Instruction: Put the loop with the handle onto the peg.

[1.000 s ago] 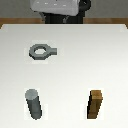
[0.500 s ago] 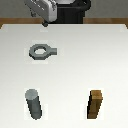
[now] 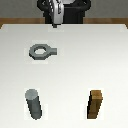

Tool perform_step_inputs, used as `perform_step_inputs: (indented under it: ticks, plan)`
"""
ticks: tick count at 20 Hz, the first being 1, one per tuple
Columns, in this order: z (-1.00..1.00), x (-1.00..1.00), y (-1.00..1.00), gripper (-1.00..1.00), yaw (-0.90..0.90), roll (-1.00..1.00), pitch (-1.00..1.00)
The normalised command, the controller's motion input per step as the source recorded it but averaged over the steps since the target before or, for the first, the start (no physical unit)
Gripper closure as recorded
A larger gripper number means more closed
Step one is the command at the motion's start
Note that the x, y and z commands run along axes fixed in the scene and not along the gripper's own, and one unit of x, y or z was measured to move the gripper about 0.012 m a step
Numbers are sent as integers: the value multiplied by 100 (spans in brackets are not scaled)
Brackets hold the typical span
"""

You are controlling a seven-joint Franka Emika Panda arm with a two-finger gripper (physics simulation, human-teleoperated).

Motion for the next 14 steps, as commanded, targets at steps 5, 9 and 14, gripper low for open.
perform_step_inputs:
  ticks: [5, 9, 14]
  plan:
    - [-60, 0, 0, -100, 0, 0, 0]
    - [-100, 0, 0, -100, 0, 0, 0]
    - [-20, 0, -20, -100, 0, 0, 0]
